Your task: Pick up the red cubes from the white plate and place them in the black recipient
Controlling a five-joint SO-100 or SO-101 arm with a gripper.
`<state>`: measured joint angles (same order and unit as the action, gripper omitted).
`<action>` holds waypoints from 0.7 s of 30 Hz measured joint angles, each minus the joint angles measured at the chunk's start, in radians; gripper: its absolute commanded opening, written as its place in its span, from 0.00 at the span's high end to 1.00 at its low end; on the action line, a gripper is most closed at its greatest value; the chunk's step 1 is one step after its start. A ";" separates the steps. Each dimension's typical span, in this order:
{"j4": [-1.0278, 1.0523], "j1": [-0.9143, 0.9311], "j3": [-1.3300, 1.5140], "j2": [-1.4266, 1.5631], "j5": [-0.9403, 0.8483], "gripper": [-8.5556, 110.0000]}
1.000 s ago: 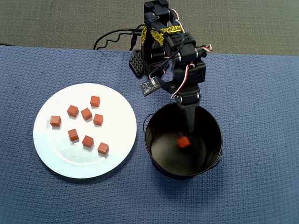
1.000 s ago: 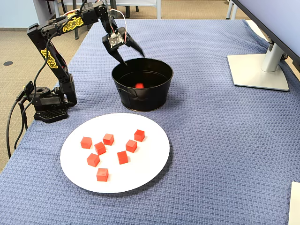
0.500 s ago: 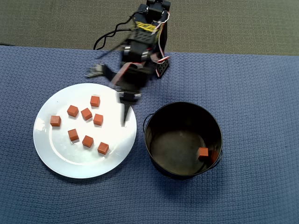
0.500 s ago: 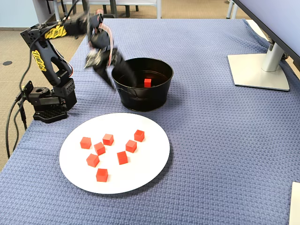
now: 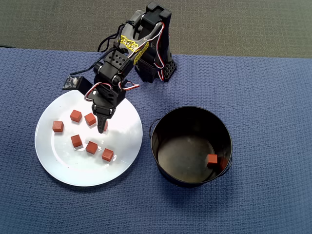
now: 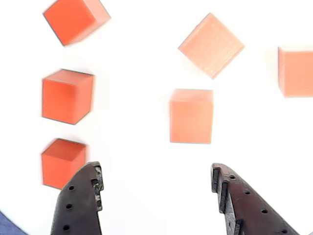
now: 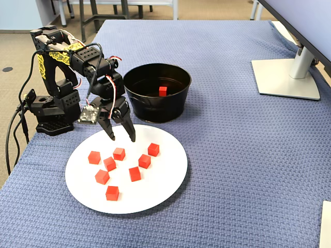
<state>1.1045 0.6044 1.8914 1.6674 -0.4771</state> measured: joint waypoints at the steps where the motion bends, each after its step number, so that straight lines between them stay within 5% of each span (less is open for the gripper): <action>1: 0.000 0.008 0.002 -0.003 -0.011 0.76; 21: -0.064 0.055 0.028 -0.141 -0.166 0.78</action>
<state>1.0400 0.6596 1.9190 1.5263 -0.6427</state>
